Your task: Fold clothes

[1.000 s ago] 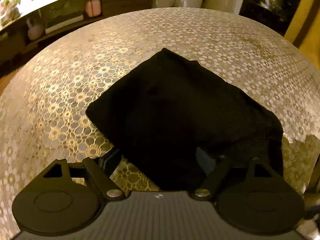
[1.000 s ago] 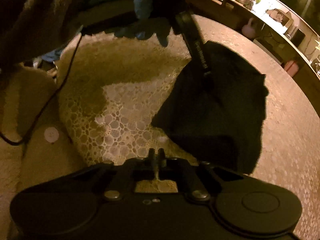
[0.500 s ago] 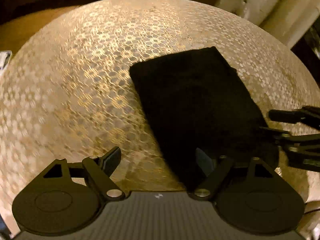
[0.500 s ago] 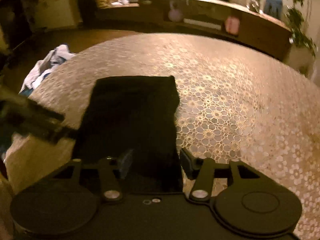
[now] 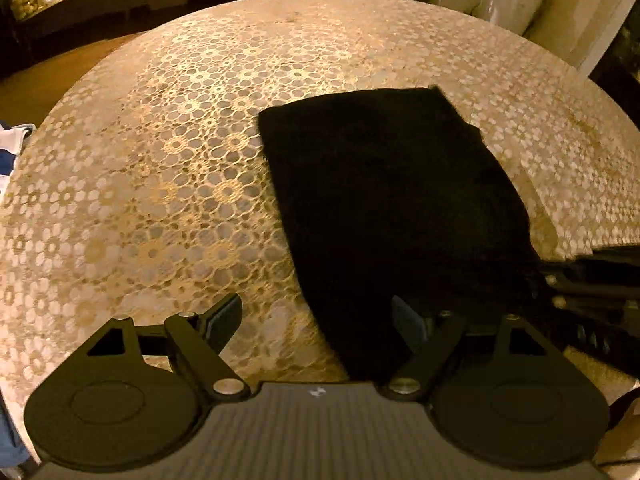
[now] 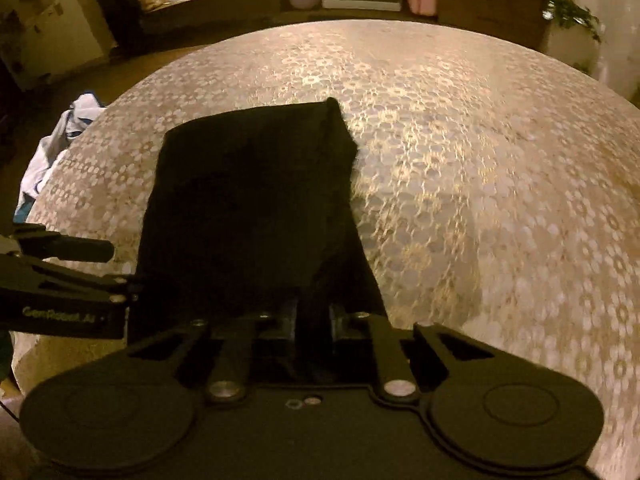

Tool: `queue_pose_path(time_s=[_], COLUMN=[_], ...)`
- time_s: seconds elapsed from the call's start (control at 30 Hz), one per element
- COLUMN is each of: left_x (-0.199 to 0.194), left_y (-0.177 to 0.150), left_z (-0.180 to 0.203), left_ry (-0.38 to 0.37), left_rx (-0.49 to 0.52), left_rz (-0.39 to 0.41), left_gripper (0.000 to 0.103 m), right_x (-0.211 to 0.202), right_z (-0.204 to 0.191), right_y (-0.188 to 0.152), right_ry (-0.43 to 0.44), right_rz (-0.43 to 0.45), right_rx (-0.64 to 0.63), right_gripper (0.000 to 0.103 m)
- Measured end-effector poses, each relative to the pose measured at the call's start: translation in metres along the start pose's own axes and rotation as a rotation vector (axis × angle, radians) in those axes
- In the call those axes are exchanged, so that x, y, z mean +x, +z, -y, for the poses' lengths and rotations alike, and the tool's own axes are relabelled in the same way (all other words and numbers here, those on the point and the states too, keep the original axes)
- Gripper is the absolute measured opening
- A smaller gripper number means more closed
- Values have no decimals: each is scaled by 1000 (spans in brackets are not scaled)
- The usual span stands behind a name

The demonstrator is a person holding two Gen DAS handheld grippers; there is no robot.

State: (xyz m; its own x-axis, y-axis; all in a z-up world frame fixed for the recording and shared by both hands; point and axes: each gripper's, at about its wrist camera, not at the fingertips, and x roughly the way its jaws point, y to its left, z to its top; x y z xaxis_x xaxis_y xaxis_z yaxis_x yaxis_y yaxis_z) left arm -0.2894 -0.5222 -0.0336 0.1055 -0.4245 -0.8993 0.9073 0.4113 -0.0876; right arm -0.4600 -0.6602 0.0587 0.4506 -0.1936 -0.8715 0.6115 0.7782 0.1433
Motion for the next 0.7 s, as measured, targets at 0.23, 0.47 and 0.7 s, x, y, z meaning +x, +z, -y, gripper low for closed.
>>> queue_pose_path(time_s=[0.23, 0.47, 0.7], left_x=[-12, -37, -74], left_y=[-17, -43, -75], left_z=[-8, -2, 0], left_ry=[-4, -2, -16], left_rx=[28, 76, 80], left_rz=[-13, -2, 24], left_gripper=[81, 81, 81], right_x=[-17, -55, -82], right_z=[-31, -33, -41], right_y=[-20, -42, -77], right_ry=[-26, -58, -60], right_rz=[-14, 78, 134], right_rx=[-19, 107, 184], right_gripper=[103, 103, 103])
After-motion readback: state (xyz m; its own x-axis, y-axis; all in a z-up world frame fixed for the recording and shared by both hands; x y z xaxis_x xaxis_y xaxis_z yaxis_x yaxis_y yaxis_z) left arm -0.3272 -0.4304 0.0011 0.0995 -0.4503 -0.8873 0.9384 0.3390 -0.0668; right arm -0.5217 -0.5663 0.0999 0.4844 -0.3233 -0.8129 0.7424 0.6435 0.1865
